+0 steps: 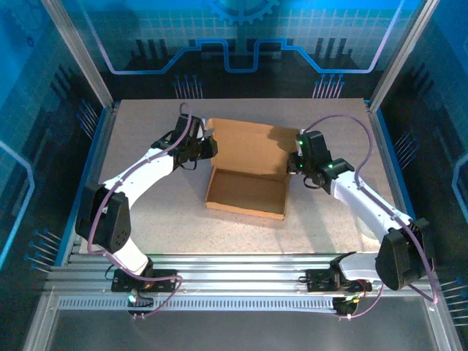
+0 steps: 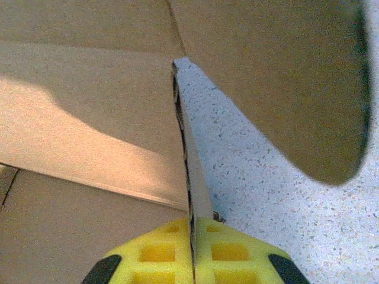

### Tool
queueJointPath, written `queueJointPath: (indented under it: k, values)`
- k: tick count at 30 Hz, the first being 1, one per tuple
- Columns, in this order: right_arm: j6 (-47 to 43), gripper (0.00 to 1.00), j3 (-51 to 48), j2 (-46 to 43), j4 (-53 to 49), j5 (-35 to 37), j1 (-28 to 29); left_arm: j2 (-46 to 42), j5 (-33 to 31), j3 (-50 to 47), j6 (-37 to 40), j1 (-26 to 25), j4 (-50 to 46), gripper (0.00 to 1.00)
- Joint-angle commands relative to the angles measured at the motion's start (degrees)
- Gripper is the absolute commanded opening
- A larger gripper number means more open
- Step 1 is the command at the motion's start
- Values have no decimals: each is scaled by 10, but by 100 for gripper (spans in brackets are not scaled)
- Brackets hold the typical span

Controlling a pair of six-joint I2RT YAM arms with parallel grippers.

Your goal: Fold the paper box

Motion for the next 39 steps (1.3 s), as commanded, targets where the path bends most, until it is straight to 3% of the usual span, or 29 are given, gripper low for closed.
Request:
queueJointPath:
  k: [1,13,19,39]
  values:
    - [8,6,24,15,58,22,12,-8,-2,3,-21,-11,14,20]
    - [-15,4,33,63,194,34,21,13,-32,35,-7,-13,41,20]
    - [-41,4,20,91,281,-3,23,25,-34,21,0,-13,105,21]
    - [-55,4,-47,100,351,-39,24,24,-20,-56,15,-12,141,22]
